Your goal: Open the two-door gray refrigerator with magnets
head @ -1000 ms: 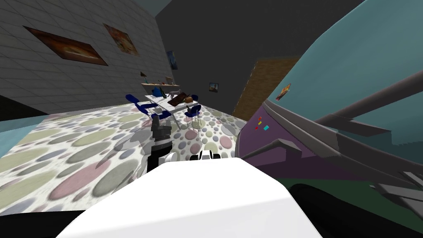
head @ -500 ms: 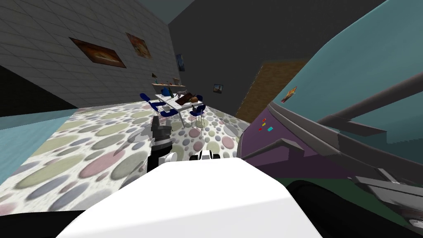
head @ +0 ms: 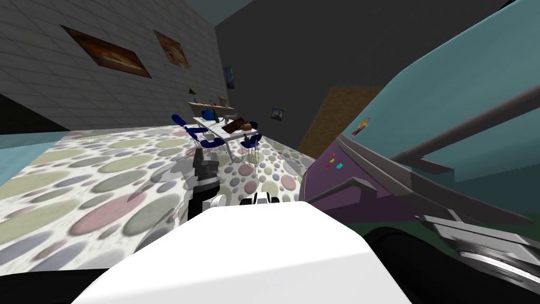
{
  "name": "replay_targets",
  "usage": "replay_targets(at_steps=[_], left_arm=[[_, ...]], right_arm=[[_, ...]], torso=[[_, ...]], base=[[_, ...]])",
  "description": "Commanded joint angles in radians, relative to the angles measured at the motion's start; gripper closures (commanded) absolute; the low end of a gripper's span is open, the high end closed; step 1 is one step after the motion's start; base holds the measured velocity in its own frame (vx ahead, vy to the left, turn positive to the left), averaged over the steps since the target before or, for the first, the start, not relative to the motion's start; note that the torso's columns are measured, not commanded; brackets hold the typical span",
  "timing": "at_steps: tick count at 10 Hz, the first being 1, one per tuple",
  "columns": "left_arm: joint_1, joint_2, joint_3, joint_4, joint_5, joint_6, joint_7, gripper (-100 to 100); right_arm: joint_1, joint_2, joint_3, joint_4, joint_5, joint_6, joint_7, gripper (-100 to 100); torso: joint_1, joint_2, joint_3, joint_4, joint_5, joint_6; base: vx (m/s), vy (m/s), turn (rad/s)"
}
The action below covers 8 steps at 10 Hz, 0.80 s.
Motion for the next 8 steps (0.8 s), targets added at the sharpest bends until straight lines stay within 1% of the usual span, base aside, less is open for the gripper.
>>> replay_targets(at_steps=[1,2,3,4,5,6,7,8], left_arm=[[0.0,0.0,0.0,0.0,0.0,0.0,0.0,0],[0.0,0.0,0.0,0.0,0.0,0.0,0.0,0],[0.001,0.0,0.0,0.0,0.0,0.0,0.0,0],[0.001,0.0,0.0,0.0,0.0,0.0,0.0,0],[0.001,0.0,0.0,0.0,0.0,0.0,0.0,0],[0.001,0.0,0.0,0.0,0.0,0.0,0.0,0],[0.001,0.0,0.0,0.0,0.0,0.0,0.0,0],[0.0,0.0,0.0,0.0,0.0,0.0,0.0,0]], right_arm=[[-0.043,0.006,0.034,0.073,0.002,-0.002,0.001,100],[0.013,-0.023,-0.017,0.005,-0.017,0.028,0.003,100],[0.019,-0.023,-0.017,0.005,-0.017,0.028,0.003,100],[0.063,-0.028,-0.038,-0.033,-0.03,0.054,0.007,100],[0.074,-0.028,-0.038,-0.033,-0.03,0.054,0.007,100],[0.119,-0.033,-0.06,-0.072,-0.044,0.08,0.011,100],[0.13,-0.033,-0.06,-0.072,-0.044,0.08,0.011,100],[0.174,-0.038,-0.081,-0.111,-0.058,0.106,0.015,100]], torso=[[-0.004,-0.001,0.0,-0.001,-0.004,-0.001],[-0.009,-0.002,-0.002,-0.001,-0.003,0.0],[0.002,-0.007,-0.008,-0.001,0.008,0.005],[0.014,-0.005,-0.007,-0.001,0.012,0.001],[0.021,-0.004,-0.008,0.0,0.018,0.0],[0.023,-0.002,-0.008,0.0,0.021,-0.004],[0.026,-0.001,-0.01,0.001,0.027,-0.004],[0.028,-0.001,-0.011,0.001,0.03,-0.005]], base=[[0.0,0.021,0.004],[0.185,0.105,-0.17],[0.218,0.145,-0.168],[0.266,0.159,-0.171],[0.256,0.153,-0.109],[0.246,0.158,-0.13],[0.217,0.145,-0.077],[0.264,0.167,-0.135]])
